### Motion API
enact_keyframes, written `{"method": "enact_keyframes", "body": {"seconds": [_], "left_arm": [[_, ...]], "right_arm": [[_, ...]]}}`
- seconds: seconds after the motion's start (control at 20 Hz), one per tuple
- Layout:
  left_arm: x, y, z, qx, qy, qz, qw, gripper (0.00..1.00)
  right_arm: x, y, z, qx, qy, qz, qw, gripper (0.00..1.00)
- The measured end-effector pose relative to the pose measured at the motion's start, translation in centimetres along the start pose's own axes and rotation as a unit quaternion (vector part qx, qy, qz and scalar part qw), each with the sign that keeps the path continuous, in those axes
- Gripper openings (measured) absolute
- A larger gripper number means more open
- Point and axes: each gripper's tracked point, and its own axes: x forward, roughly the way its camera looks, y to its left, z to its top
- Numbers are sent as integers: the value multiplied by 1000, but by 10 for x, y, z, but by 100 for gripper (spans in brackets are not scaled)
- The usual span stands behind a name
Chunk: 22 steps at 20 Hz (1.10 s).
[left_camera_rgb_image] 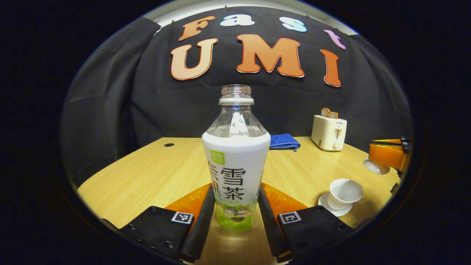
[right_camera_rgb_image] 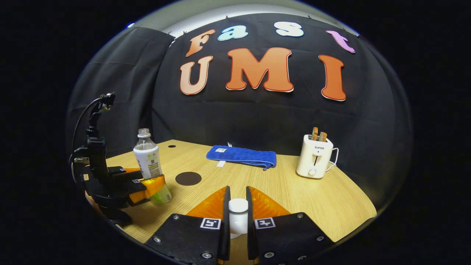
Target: Open the teacup lid with one hand, grasp the water bottle and pour water into the teacup with the other hand; after pouring, place the water bottle on the coaster and then close the teacup lid.
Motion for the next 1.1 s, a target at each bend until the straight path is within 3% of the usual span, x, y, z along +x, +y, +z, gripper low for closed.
{"method": "enact_keyframes", "body": {"seconds": [0.2,0.35,0.45,0.5,0.55,0.7,0.75,0.8,1.0,1.05,1.1], "left_arm": [[2,4,18,112,-20,29,993,68],[2,-1,35,240,-52,49,968,65],[5,-16,39,324,-67,45,943,66],[3,-23,43,386,-83,48,918,65],[3,-31,45,423,-94,44,900,65],[-1,-43,39,492,-93,22,865,65],[-1,-45,35,527,-93,20,845,64],[-4,-46,32,547,-90,19,832,63],[4,-46,33,605,-85,15,792,63],[1,-47,37,633,-90,14,769,63],[0,-50,42,651,-93,11,753,63]], "right_arm": [[-5,-15,1,4,-3,-14,1000,19],[-9,-28,3,4,-7,-28,1000,19],[-12,-35,1,6,-8,-37,999,19],[-12,-41,1,8,-7,-41,999,19],[-14,-46,0,9,-7,-46,999,19],[-17,-62,-1,10,-7,-59,998,19],[-19,-65,-2,9,-7,-61,998,19],[-19,-67,-2,7,-7,-62,998,19],[-21,-73,-8,5,-7,-66,998,19],[-21,-74,-8,4,-7,-65,998,19],[-22,-75,-8,3,-9,-65,998,19]]}}
